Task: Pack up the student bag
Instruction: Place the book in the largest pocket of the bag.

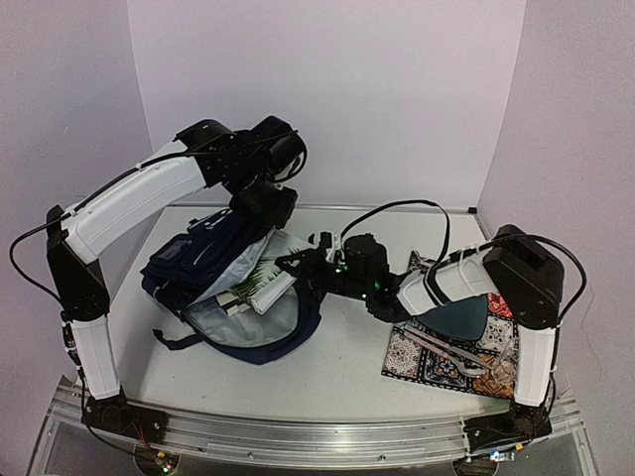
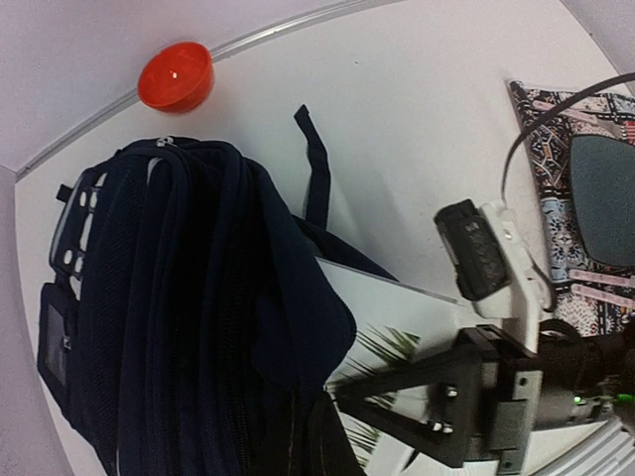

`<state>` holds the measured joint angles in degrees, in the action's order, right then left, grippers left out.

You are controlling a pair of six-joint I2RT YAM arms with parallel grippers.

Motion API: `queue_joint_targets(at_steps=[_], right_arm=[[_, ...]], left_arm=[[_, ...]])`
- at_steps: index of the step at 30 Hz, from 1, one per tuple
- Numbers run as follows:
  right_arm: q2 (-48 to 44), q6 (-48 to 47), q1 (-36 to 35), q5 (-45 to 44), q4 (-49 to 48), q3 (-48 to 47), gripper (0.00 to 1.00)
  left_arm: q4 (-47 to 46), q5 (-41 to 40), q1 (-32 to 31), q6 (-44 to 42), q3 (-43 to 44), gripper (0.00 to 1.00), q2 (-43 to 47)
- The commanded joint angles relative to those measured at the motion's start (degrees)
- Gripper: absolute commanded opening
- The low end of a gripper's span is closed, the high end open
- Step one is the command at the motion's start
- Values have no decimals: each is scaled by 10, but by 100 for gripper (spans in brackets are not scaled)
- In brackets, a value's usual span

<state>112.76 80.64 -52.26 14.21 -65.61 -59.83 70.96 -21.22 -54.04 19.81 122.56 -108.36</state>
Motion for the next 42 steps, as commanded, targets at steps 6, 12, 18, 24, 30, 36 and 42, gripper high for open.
queue_joint_targets(at_steps=[6,12,18,24,30,36,42], right_arm=[[60,13,-9,-89,-76,-130,35],[93,-1,-9,-102,-58,-178,35],[101,-9,-10,-104,-41,-172,41],[57,-21,-13,-83,-37,-104,62],[-18,-52,-15,-59,7,-36,81],[-93,-96,-15,-31,107,0,98],[-185,-141,-16,-42,218,53,98]], left_arm=[[-154,176,-32,69,1,0,54],[-183,248,-55,91,-9,0,52],[-212,254,-62,93,-94,0,82],[-215,159,-56,85,-158,9,124],[-216,150,-14,78,-166,13,142],[-220,155,32,74,-181,17,158],[-225,136,70,73,-222,22,184]])
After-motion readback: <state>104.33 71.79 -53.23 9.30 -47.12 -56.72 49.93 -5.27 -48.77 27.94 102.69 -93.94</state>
